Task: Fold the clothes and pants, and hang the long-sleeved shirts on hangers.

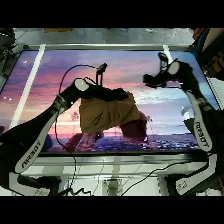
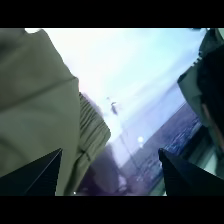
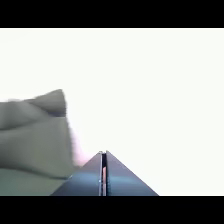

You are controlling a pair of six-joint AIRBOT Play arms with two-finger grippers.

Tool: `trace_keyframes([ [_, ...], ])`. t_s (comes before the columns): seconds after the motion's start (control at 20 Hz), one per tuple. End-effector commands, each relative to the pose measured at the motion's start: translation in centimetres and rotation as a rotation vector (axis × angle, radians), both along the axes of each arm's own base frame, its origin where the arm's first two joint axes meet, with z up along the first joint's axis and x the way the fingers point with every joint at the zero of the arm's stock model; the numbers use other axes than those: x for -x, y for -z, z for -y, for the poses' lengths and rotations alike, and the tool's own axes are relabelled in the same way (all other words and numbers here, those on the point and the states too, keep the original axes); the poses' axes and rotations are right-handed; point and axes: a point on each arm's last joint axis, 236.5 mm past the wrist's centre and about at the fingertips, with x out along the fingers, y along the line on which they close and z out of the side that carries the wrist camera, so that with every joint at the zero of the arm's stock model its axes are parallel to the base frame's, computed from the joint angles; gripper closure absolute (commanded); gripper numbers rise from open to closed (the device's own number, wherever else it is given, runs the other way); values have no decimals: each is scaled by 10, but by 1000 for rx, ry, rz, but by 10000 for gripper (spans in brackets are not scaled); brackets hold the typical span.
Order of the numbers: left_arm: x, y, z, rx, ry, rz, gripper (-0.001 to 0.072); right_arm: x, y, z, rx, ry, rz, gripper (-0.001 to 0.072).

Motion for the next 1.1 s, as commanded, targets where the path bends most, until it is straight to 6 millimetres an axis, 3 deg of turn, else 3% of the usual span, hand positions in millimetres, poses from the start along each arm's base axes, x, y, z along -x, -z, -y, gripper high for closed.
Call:
trace_keyframes([
  [0.0, -17, -4, -9, -11, -19, 84, -2, 20, 13, 66, 61, -43, -68, 680],
  [0.1, -34, -11, -36, -14, -66, 91, -1, 40, 30, 72, 8, -141, -119, 680],
  [0.25, -51, 2, -72, -83, -97, 95, 12, 68, 40, 19, -314, -284, -121, 677],
  [0.3, -56, 13, -85, -144, -98, 115, 25, 66, 43, 5, -399, -244, -108, 539],
  [0.35, -60, 24, -95, -201, -92, 131, 120, 61, 47, -8, -458, -199, -93, 161],
  [0.4, -63, 37, -104, -265, -81, 150, 309, 58, 54, -17, -482, -159, -93, 36],
  [0.5, -64, 62, -114, -361, -48, 161, 696, 51, 70, -36, -478, -101, -118, 36],
  [0.75, -64, 90, -86, -391, -14, 194, 697, 39, 87, -88, -451, -88, -97, 31],
  [0.85, -54, 101, -69, -406, 29, 202, 697, 40, 90, -105, -442, -109, -93, 25],
  [0.95, -36, 105, -48, -410, 93, 203, 697, 32, 91, -108, -415, -100, -54, 26],
  [1.05, -9, 108, -23, -420, 201, 220, 696, 21, 96, -99, -376, -55, -25, 28],
])
